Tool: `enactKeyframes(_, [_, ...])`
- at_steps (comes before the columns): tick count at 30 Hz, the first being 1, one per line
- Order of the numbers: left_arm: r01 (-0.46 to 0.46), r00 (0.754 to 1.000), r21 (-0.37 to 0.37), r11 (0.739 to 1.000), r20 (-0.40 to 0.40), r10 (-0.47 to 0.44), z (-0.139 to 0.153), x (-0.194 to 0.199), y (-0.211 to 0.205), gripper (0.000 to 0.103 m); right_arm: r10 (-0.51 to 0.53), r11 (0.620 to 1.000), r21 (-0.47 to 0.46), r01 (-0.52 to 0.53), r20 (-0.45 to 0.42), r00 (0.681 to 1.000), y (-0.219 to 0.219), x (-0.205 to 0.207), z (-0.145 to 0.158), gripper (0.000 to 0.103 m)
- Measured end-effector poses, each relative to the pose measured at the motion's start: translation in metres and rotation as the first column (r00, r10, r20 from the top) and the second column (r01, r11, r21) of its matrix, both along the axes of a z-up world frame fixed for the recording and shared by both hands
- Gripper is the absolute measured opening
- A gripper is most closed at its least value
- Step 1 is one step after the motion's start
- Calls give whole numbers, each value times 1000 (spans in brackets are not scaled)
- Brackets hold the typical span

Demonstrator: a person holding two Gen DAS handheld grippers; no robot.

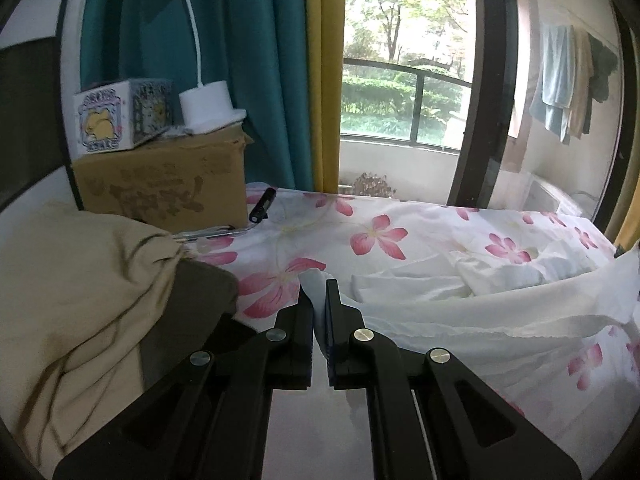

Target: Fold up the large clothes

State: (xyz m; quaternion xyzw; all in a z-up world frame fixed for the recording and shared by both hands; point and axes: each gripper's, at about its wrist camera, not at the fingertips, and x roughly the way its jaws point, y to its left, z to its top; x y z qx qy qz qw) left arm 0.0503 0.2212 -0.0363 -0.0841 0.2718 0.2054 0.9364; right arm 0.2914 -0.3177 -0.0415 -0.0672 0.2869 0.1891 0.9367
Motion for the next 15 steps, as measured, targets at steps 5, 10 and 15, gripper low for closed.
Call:
enactKeyframes(5, [5, 1000, -76, 997, 15, -4, -5, 27, 15, 6, -6, 1000, -24, 6, -11, 1000, 11, 27, -10, 6])
enactKeyframes(10, [-3, 1000, -103, 995, 1, 3, -14, 57, 29, 6, -13, 1000, -21, 12, -38, 999, 17, 53, -20, 6])
enactKeyframes(15, [-15, 999, -118, 993, -30, 12, -26, 84, 38, 6, -13, 1000, -29, 12, -57, 998, 26, 74, -29, 6])
